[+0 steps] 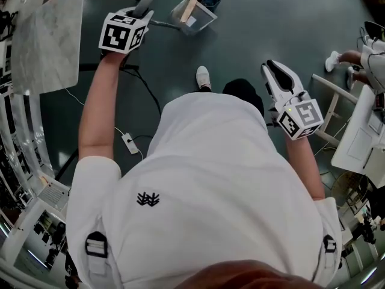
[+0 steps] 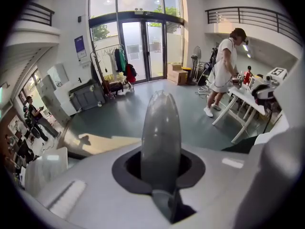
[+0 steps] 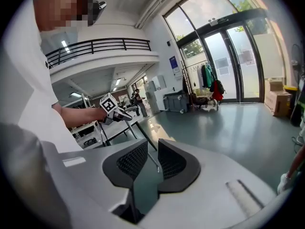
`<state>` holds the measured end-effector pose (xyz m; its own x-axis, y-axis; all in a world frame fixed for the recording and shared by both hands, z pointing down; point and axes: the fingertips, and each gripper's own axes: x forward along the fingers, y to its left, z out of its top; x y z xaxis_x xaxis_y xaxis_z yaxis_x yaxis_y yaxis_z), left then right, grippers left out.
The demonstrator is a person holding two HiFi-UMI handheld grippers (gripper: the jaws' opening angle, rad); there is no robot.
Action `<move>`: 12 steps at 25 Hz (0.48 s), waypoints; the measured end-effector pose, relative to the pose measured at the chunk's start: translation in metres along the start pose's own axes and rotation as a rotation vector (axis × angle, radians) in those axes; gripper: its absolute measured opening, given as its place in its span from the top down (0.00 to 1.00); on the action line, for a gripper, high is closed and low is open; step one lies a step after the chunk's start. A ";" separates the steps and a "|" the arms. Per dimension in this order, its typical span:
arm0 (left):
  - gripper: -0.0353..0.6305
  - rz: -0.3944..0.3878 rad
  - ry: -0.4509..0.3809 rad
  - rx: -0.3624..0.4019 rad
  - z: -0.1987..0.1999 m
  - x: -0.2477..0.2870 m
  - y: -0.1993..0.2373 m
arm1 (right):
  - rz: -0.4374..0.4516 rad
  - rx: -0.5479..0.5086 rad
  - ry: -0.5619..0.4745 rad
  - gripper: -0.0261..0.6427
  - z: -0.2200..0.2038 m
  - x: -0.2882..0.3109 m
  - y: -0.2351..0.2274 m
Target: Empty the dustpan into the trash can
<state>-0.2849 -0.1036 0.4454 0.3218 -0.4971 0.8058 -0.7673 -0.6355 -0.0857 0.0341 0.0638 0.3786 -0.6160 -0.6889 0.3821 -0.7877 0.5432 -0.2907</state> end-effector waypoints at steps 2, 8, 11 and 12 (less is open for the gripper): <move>0.78 -0.002 0.022 0.027 0.024 0.021 0.013 | 0.005 0.012 0.010 0.89 0.006 0.009 -0.016; 0.78 -0.011 0.119 0.152 0.097 0.090 0.024 | 0.030 0.029 0.012 0.89 0.034 0.036 -0.098; 0.78 -0.008 0.193 0.205 0.130 0.122 0.027 | 0.067 0.015 0.026 0.88 0.055 0.052 -0.142; 0.78 -0.012 0.217 0.222 0.142 0.131 0.027 | 0.080 0.007 0.027 0.88 0.064 0.056 -0.156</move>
<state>-0.1845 -0.2695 0.4659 0.1854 -0.3664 0.9118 -0.6166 -0.7659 -0.1824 0.1223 -0.0902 0.3891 -0.6764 -0.6303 0.3810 -0.7363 0.5921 -0.3275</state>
